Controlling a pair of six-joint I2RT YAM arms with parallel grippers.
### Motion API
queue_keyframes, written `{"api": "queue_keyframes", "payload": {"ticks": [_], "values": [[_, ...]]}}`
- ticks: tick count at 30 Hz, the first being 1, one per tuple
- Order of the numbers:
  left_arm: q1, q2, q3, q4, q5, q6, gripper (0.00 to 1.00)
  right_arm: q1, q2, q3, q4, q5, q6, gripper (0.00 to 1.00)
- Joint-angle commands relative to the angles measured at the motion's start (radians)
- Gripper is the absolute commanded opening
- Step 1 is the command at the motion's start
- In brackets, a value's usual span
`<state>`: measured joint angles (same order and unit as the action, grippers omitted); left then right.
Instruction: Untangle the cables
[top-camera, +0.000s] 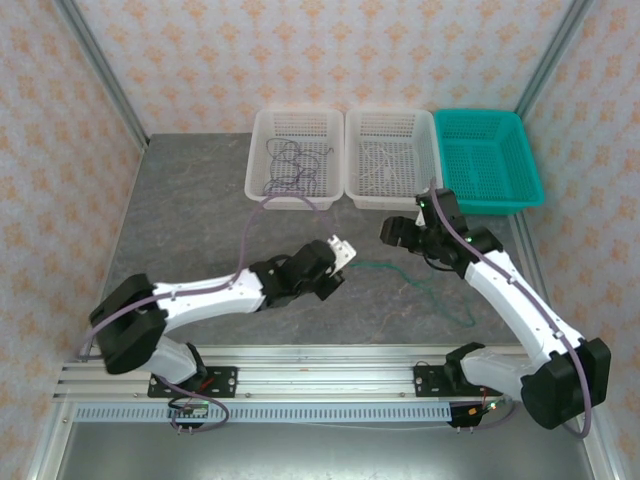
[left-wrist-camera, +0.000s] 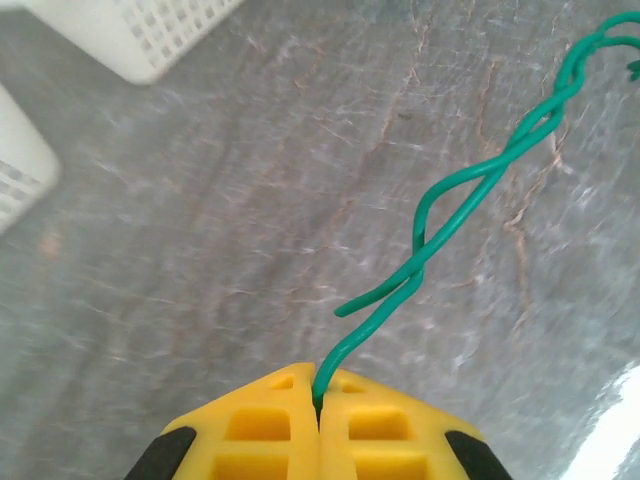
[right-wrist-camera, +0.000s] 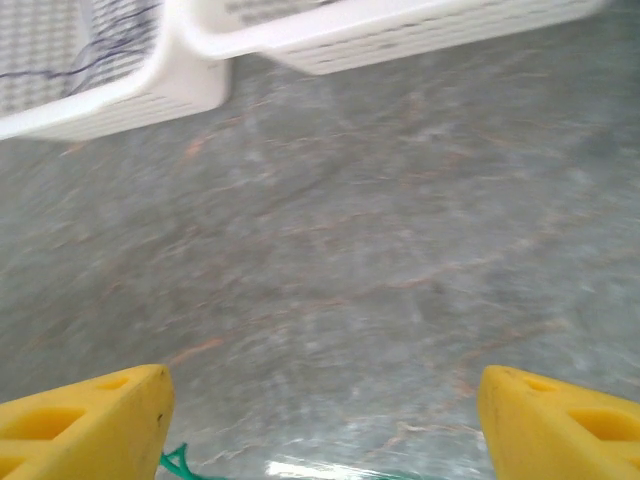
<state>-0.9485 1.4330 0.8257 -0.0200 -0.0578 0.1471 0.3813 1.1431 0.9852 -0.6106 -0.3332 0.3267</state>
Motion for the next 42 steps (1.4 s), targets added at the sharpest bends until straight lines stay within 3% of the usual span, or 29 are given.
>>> {"api": "queue_keyframes", "payload": {"ticks": [1,5,11,16,19,21,33,36,42], "values": [[-0.009,-0.065,-0.057,0.218,-0.133,0.357,0.00,0.018,0.096,0.065,0.083,-0.288,-0.055,0.80],[-0.011,-0.068,-0.023,0.237,-0.147,0.477,0.00,0.072,0.238,0.178,-0.006,-0.436,-0.048,0.80],[-0.009,-0.098,0.024,0.337,-0.159,0.587,0.00,0.092,0.393,0.333,-0.215,-0.500,-0.066,0.76],[0.019,-0.077,0.070,0.321,-0.168,0.652,0.00,0.091,0.366,0.325,-0.156,-0.559,-0.021,0.54],[0.041,-0.082,0.075,0.320,-0.168,0.648,0.00,0.090,0.357,0.329,-0.180,-0.504,-0.008,0.30],[0.051,-0.087,0.084,0.308,-0.169,0.642,0.00,0.087,0.354,0.320,-0.175,-0.499,0.001,0.23],[0.116,-0.142,0.061,0.288,-0.161,0.593,0.00,-0.031,0.224,0.230,-0.095,-0.489,0.110,0.00],[0.129,-0.150,0.060,0.278,-0.162,0.576,0.00,-0.061,0.174,0.201,-0.056,-0.466,0.143,0.00],[0.165,-0.185,0.037,0.259,-0.182,0.499,0.00,-0.164,0.048,0.126,0.051,-0.246,0.269,0.00]]}}
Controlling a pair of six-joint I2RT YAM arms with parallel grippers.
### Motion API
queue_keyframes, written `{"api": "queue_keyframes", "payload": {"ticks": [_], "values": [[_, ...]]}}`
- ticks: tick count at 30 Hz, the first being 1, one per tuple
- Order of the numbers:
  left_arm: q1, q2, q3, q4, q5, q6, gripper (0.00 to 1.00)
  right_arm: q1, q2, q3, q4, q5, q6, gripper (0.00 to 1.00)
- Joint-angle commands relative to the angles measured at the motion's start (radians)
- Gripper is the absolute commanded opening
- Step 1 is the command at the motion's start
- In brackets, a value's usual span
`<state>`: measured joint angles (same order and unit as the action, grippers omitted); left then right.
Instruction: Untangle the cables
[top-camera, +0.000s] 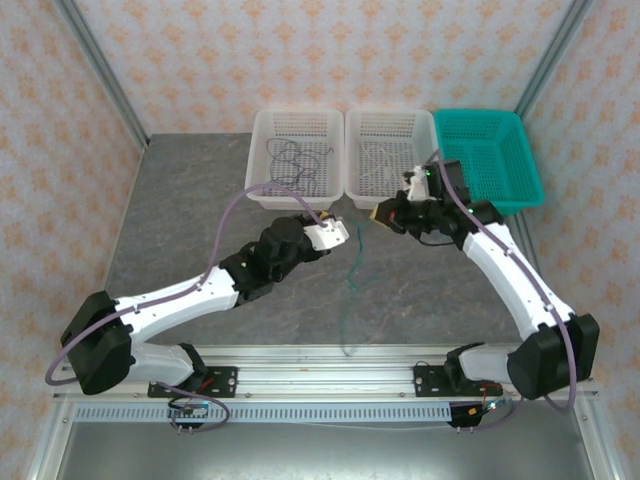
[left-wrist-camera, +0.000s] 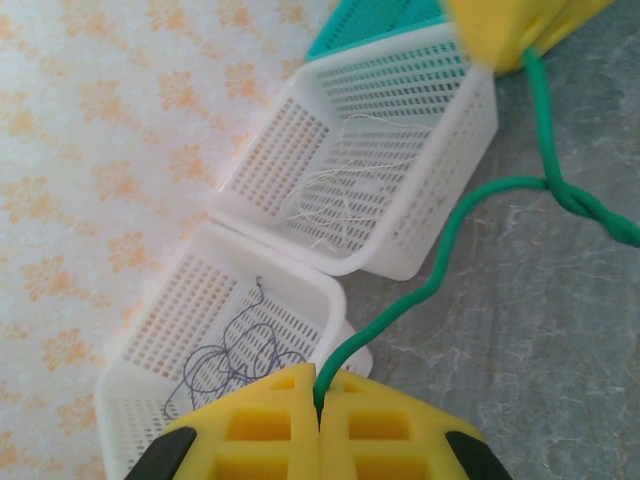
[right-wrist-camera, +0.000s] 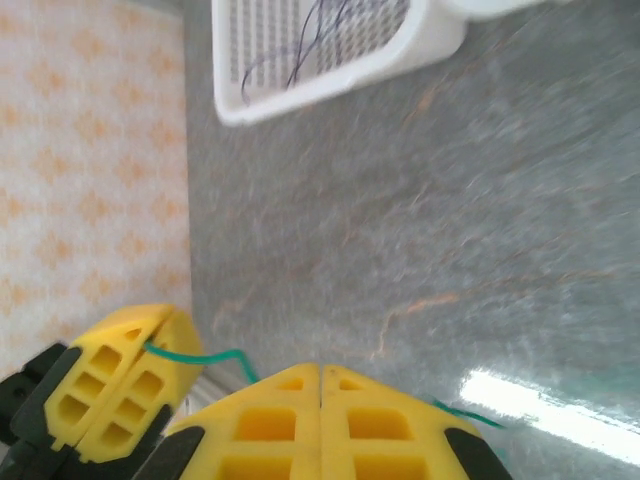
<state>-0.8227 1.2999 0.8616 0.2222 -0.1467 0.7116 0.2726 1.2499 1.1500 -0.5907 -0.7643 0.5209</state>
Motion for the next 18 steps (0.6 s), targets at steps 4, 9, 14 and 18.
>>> {"api": "queue_keyframes", "payload": {"ticks": [4,9,14,18], "values": [[0.049,-0.074,-0.013,0.006,-0.064,-0.110,0.00,-0.068,-0.083,-0.010,0.053,0.231,0.085,0.00],[0.058,-0.041,0.035,-0.076,-0.128,-0.167,0.00,-0.081,-0.113,-0.011,0.021,0.445,0.134,0.00],[0.147,-0.060,0.104,-0.250,-0.175,-0.441,0.00,-0.164,-0.180,-0.060,-0.024,0.674,0.212,0.00],[0.175,-0.136,0.088,-0.302,-0.073,-0.530,0.00,-0.187,-0.173,-0.066,0.049,0.550,0.170,0.00]]}}
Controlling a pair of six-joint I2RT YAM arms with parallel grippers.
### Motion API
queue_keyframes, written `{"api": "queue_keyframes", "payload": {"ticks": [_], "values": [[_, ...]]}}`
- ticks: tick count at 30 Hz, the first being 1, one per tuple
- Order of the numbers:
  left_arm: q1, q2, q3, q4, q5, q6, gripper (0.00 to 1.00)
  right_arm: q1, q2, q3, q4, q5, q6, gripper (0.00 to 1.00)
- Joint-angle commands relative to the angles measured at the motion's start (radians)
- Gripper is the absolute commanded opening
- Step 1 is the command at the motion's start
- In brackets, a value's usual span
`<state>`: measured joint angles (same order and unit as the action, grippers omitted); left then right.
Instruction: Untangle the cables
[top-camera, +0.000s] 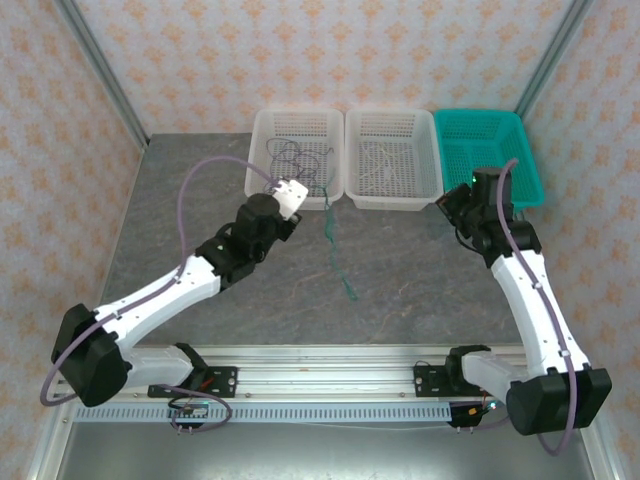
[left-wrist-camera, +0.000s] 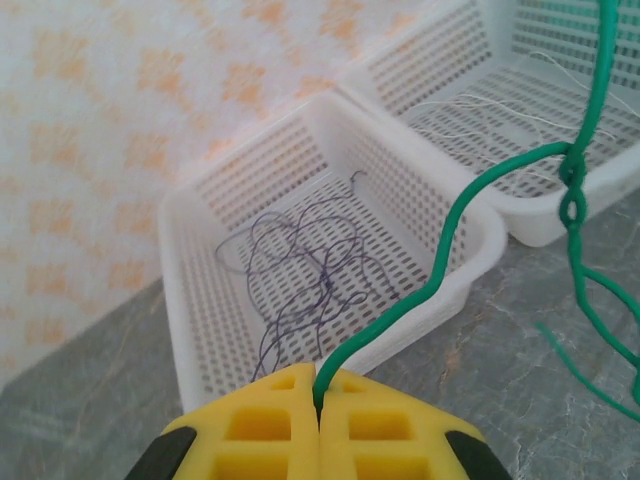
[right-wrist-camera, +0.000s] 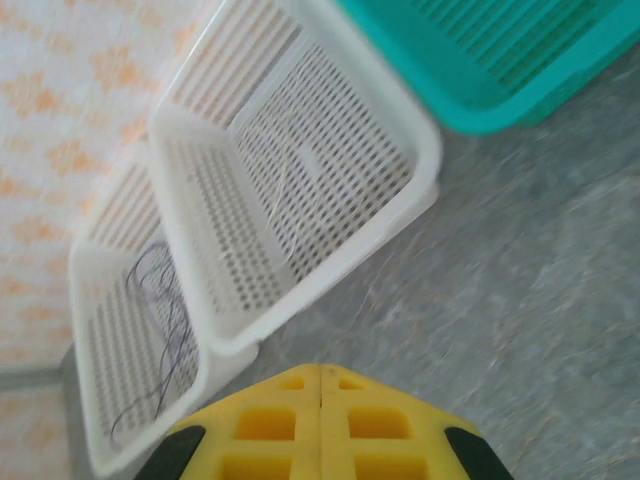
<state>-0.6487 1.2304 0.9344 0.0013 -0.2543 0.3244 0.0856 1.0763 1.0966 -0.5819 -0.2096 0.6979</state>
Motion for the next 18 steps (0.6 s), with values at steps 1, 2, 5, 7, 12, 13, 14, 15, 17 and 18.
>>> {"api": "queue_keyframes", "payload": {"ticks": [1,2,5,7,12,13,14,15,17,18], "values": [[0.001,-0.082,0.004,-0.073,0.070,-0.146,0.00,0.009,0.005,-0.029,0.133,-0.129,-0.014,0.00],[0.001,-0.097,-0.009,-0.063,0.110,-0.150,0.00,0.030,0.015,-0.046,0.238,-0.252,0.004,0.04],[0.001,-0.110,-0.021,-0.055,0.136,-0.163,0.00,0.174,0.072,-0.012,0.328,-0.304,0.023,0.35],[0.001,-0.100,-0.015,-0.065,0.124,-0.161,0.00,0.271,0.120,0.032,0.332,-0.297,0.007,0.48],[0.001,-0.083,-0.008,-0.078,0.137,-0.166,0.00,0.429,0.189,0.038,0.528,-0.328,0.046,0.66],[0.002,-0.080,-0.008,-0.081,0.138,-0.169,0.00,0.446,0.188,0.029,0.567,-0.324,0.049,0.69],[0.001,-0.079,-0.005,-0.085,0.139,-0.174,0.00,0.461,0.183,0.016,0.614,-0.312,0.046,0.71],[0.001,-0.077,-0.001,-0.087,0.141,-0.177,0.00,0.472,0.176,0.004,0.644,-0.289,0.038,0.74],[0.001,-0.077,-0.001,-0.085,0.155,-0.183,0.00,0.487,0.174,-0.005,0.685,-0.257,0.011,0.75],[0.001,-0.080,-0.004,-0.079,0.160,-0.184,0.00,0.493,0.178,0.001,0.688,-0.238,-0.008,0.74]]}}
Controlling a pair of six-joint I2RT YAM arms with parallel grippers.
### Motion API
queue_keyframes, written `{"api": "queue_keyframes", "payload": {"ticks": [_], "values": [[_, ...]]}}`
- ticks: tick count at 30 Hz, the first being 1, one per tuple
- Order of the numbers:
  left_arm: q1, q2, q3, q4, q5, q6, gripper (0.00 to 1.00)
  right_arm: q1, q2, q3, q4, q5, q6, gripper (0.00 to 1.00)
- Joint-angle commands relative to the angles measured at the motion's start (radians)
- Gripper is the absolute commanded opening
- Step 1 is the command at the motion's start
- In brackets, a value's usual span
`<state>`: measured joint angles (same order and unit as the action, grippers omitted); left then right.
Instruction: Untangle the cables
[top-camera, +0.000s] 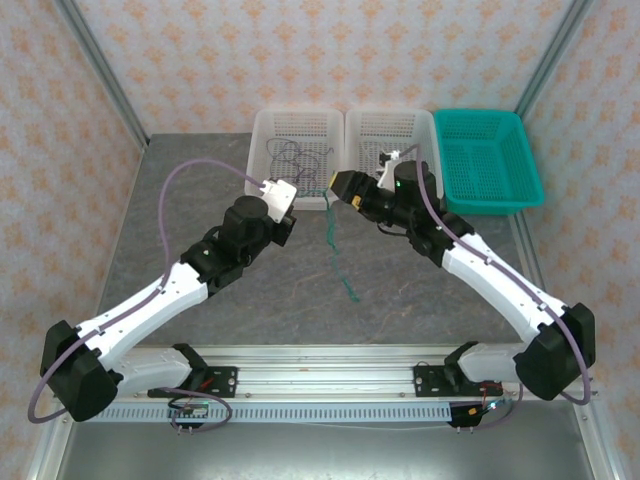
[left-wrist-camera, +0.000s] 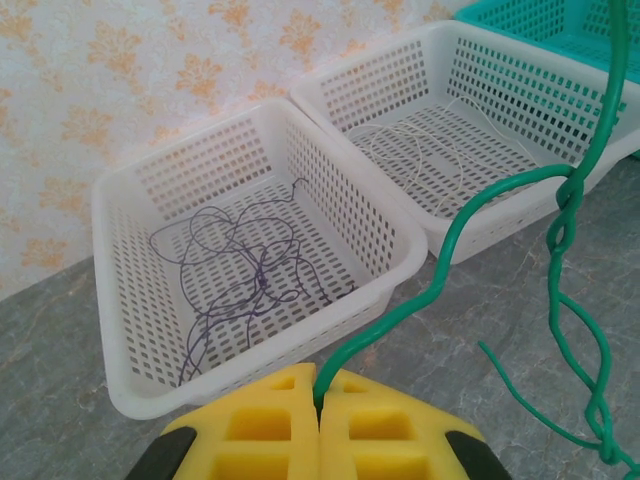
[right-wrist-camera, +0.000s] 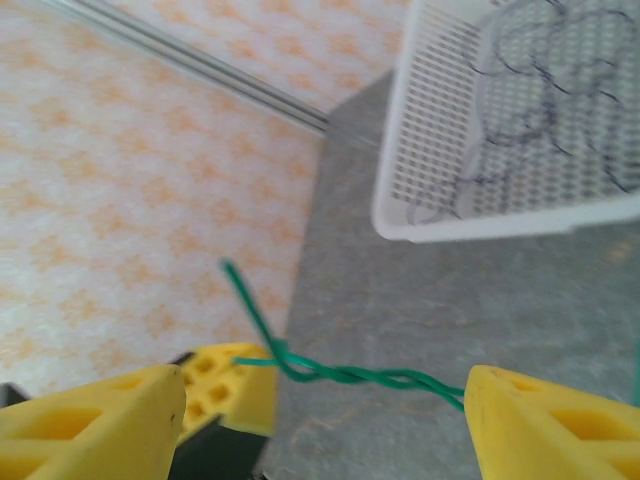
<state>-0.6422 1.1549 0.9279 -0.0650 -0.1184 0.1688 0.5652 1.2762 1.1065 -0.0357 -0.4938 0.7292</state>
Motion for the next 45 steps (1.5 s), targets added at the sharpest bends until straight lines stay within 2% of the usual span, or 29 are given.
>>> {"api": "queue_keyframes", "payload": {"ticks": [1,5,10,13,16,20,24,29,34,39,45], "values": [[-0.005,-0.007,0.000,-0.009,0.026,-0.029,0.00,0.018,-0.016,-0.004,0.141,0.065,-0.052,0.73],[-0.005,-0.008,0.001,-0.009,0.021,-0.033,0.00,0.029,0.052,0.043,0.137,0.078,-0.062,0.66],[-0.005,-0.006,0.015,-0.024,0.008,-0.047,0.00,0.045,0.135,0.090,0.114,0.053,-0.052,0.30],[-0.005,0.000,0.030,-0.044,-0.044,-0.070,0.00,0.048,0.125,0.069,0.113,0.117,-0.045,0.00],[-0.004,0.015,0.067,-0.112,-0.145,-0.120,0.00,0.047,0.062,0.021,0.055,0.331,-0.043,0.00],[0.015,0.006,0.086,-0.200,-0.227,-0.204,0.00,0.044,-0.012,0.024,-0.147,0.630,-0.117,0.00],[0.071,-0.029,0.092,-0.300,-0.255,-0.300,0.00,-0.001,-0.048,0.026,-0.279,0.783,-0.190,0.00],[0.180,-0.074,0.115,-0.438,-0.247,-0.391,0.00,-0.089,-0.087,0.003,-0.356,0.882,-0.229,0.00],[0.247,-0.119,0.108,-0.492,-0.217,-0.406,0.00,-0.176,-0.135,-0.018,-0.393,0.940,-0.236,0.00],[0.303,-0.147,0.105,-0.567,-0.249,-0.422,0.00,-0.356,-0.212,-0.057,-0.429,0.917,-0.165,0.00],[0.432,-0.219,0.073,-0.606,-0.221,-0.436,0.00,-0.586,-0.295,-0.104,-0.473,0.839,-0.120,0.00]]}}
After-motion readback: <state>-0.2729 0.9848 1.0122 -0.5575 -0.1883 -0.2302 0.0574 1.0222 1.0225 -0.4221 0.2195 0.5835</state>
